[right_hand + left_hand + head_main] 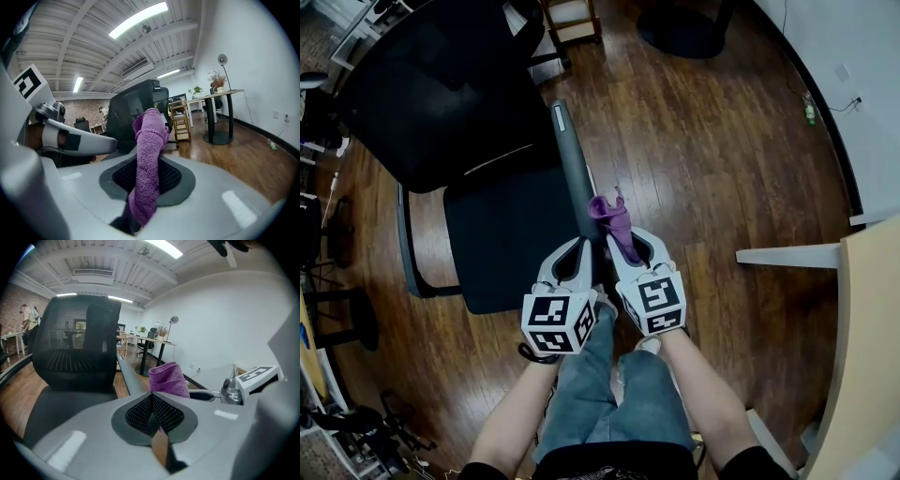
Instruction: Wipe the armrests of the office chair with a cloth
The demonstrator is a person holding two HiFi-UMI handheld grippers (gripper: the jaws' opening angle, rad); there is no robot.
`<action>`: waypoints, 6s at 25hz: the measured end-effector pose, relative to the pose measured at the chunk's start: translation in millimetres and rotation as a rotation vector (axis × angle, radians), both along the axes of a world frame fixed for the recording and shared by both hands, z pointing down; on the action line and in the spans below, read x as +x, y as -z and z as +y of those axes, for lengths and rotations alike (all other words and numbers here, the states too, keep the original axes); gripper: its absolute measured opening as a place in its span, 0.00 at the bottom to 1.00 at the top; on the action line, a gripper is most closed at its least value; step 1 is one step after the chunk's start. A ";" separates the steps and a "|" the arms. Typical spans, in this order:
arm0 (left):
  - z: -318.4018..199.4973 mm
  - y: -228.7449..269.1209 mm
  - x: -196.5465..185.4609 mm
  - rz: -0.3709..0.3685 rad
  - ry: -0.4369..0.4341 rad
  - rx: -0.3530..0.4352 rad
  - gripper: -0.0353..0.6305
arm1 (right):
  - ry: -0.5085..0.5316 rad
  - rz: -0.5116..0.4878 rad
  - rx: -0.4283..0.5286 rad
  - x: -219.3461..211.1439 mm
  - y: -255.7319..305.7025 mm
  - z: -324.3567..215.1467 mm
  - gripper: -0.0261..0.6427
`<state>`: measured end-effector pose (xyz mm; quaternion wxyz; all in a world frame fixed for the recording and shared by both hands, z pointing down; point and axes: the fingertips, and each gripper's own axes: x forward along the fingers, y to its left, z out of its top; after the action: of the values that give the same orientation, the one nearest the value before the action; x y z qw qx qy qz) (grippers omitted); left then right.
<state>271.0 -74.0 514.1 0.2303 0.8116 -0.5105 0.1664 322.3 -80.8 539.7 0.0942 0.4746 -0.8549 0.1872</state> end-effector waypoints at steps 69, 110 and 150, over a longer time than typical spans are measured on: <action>-68.7 64.0 -102.0 0.058 0.029 0.078 0.06 | 0.007 -0.009 0.045 -116.0 93.0 -52.6 0.15; -152.0 -5.8 -153.0 0.074 -0.160 -0.073 0.06 | -0.437 -0.094 -0.179 -131.1 0.2 -158.6 0.15; 38.9 -37.6 -125.5 0.075 -0.146 -0.020 0.06 | -0.385 -0.061 -0.192 -103.1 -59.0 61.6 0.15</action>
<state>145.5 -35.1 551.7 0.2446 0.8500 -0.4393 0.1570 219.2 -19.2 598.7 0.0755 0.6122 -0.7291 0.2965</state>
